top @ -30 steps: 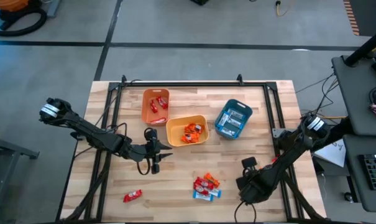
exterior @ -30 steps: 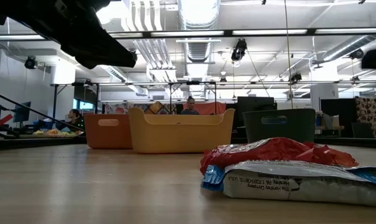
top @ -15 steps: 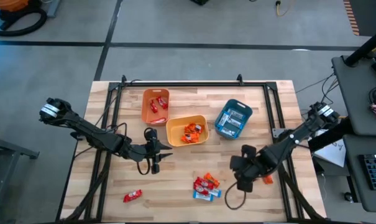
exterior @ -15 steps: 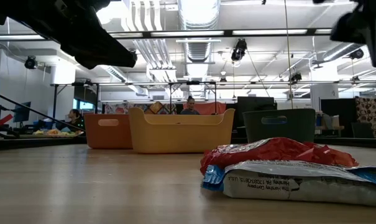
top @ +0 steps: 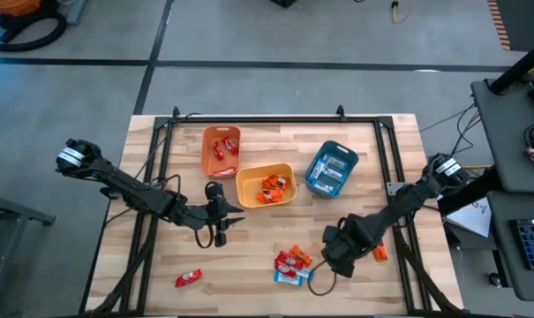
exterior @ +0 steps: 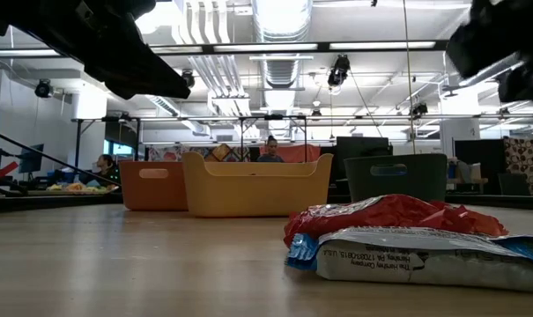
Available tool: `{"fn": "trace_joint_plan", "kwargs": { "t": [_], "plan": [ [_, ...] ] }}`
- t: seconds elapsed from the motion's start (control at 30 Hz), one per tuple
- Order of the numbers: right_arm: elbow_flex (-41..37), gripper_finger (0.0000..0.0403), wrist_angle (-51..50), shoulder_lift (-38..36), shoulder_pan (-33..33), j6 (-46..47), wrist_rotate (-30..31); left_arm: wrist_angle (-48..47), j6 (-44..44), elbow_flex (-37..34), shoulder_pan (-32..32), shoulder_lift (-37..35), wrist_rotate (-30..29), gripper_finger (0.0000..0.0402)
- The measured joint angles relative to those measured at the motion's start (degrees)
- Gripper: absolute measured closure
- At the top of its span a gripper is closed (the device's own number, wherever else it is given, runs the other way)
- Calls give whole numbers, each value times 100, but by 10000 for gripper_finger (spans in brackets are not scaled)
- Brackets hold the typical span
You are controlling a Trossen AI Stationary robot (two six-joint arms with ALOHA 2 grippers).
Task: Sort candy
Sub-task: Put the orange chocolate into the yellow bin
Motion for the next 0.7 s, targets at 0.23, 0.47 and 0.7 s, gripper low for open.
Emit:
{"fn": "trace_joint_plan", "kwargs": {
  "t": [0.23,0.47,0.7],
  "plan": [
    [-13,226,25,368,-132,102,-285,-30,1,0,0,0,1,315],
    [-123,236,52,488,-76,-359,-631,-49,2,0,0,0,4,315],
    [-437,225,147,490,102,-1102,-524,-69,2,0,0,0,4,315]
  ]
}}
